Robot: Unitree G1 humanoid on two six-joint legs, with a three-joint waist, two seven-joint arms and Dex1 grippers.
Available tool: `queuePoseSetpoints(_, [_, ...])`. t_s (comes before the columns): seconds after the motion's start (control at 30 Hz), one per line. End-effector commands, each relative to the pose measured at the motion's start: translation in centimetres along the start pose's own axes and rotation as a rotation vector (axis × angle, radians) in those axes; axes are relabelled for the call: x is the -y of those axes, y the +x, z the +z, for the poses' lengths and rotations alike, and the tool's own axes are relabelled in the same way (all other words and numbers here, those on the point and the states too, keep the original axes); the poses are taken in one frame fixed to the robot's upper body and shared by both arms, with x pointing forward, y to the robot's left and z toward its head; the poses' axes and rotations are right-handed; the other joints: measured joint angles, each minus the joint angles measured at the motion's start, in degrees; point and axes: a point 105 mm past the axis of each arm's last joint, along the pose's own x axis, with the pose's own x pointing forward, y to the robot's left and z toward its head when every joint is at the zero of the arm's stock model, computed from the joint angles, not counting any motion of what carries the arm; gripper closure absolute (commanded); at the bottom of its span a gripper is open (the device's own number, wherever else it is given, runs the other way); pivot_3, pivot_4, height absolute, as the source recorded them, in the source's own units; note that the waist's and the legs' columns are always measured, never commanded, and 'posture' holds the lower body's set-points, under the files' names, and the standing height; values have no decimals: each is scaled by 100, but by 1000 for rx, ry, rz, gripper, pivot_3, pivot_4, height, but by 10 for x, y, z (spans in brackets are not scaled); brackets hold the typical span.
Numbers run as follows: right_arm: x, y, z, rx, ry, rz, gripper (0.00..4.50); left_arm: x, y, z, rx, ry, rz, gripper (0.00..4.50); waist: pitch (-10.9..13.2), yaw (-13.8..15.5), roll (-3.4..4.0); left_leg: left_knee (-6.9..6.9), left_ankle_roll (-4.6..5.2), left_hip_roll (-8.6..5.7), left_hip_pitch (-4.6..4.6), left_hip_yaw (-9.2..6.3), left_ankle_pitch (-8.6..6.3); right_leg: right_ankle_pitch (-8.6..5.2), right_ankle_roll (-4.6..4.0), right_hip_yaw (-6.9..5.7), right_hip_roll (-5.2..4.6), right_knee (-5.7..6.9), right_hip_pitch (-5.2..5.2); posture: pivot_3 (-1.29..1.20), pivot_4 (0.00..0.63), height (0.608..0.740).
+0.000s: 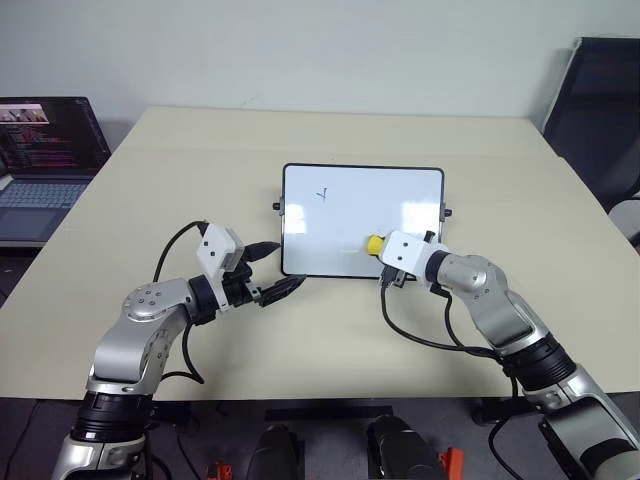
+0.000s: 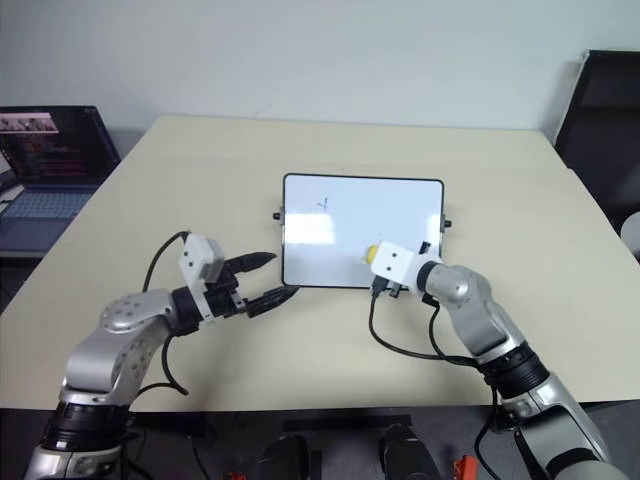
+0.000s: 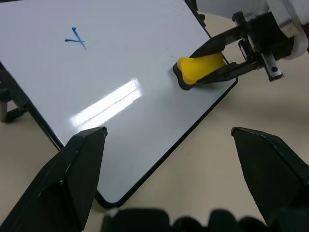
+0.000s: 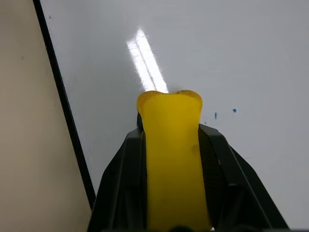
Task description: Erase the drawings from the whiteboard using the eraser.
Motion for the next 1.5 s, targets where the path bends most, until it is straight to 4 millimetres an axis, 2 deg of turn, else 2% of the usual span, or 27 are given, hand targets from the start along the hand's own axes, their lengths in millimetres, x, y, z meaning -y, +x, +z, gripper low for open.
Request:
queuePoseSetpoints(0.03, [49, -4, -14, -74, 9, -263, 3393, 5, 2, 17, 35, 45, -18, 0, 1, 3, 1, 1, 0, -1, 0, 0, 0, 1, 0, 3, 0, 0, -2, 0, 150, 740])
queuePoseSetpoints(0.13, [52, -5, -18, -88, 29, -271, 3393, 5, 3, 18, 34, 43, -20, 0, 2, 29, -1, 5, 1, -5, -1, 1, 1, 1, 0, 6, -4, -12, -4, 0, 150, 740])
queuePoseSetpoints(0.37, [-3, -8, -31, -141, 37, 35, 3395, 7, 2, 19, 33, 39, -21, 0, -5, 32, -10, 5, 4, -8, 0, 5, 3, 1, 0, 7, -11, -19, 5, 0, 150, 740])
queuePoseSetpoints(0.47, [-11, -12, -29, -148, -26, 95, 3395, 7, 2, 20, 34, 38, -19, 0, -5, 31, -10, -3, 3, -4, 0, 4, 2, 1, 0, 2, -7, -10, 4, 0, 150, 740])
queuePoseSetpoints(0.57, [-3, -11, -25, -141, -69, 54, 3396, 8, 4, 22, 38, 37, -18, 0, -5, 11, -10, -6, 3, -2, 0, 4, 2, 1, 0, 1, -5, -8, 0, 0, 150, 740])
queuePoseSetpoints(0.7, [34, -10, -9, -73, -50, -164, 3396, 8, 3, 22, 40, 26, -7, 0, -4, 6, -10, -2, 3, -3, 0, 5, 2, 1, 0, 5, -6, -14, -5, 0, 150, 740])
queuePoseSetpoints(0.8, [48, -14, -4, -38, -4, -249, 3396, 7, 1, 21, 40, 14, 3, 0, 3, 7, -9, 0, 3, -7, -2, 6, 2, 1, 0, 8, -9, -15, -9, 0, 150, 740])
queuePoseSetpoints(0.97, [47, -30, 3, 42, 196, -245, 3397, 1, -6, 18, 43, -11, 50, 0, 3, 30, -9, 0, 3, -8, -11, 7, 3, 1, 0, 8, -11, -18, -22, 0, 150, 740])
queuePoseSetpoints(1.1, [25, -54, 19, 163, 381, -109, 3397, -5, -15, 17, 37, -23, 103, 0, 3, 42, -8, -55, 0, -7, -24, 6, 0, -6, 9, 4, -8, -17, -31, 0, 150, 740])
queuePoseSetpoints(1.2, [3, -74, 17, 166, 466, -3, 3398, -6, -22, 18, 28, -29, 122, 0, 4, 50, -6, -92, -11, -4, -26, -4, -8, -10, 7, -12, -4, -11, -43, 0, 150, 740])
queuePoseSetpoints(1.3, [-12, -91, 13, 173, 546, 28, 3398, -7, -27, 22, 30, -30, 145, 0, 5, 57, -6, -92, -31, 1, -26, -8, -22, -29, 1, -18, -2, -8, -43, 0, 150, 740])
queuePoseSetpoints(1.4, [-18, -98, 12, 181, 590, 20, 3398, -7, -28, 26, 42, -30, 168, 0, 5, 45, -6, -88, -39, 0, -25, -6, -27, -47, 27, -15, -3, -11, -40, 0, 150, 740])
queuePoseSetpoints(1.5, [-27, -98, 8, 188, 635, 7, 3398, -7, -30, 29, 50, -35, 183, 0, 4, 38, -7, -79, -38, -1, -18, -2, -26, -53, 3, -10, -3, -10, -36, 0, 150, 740])
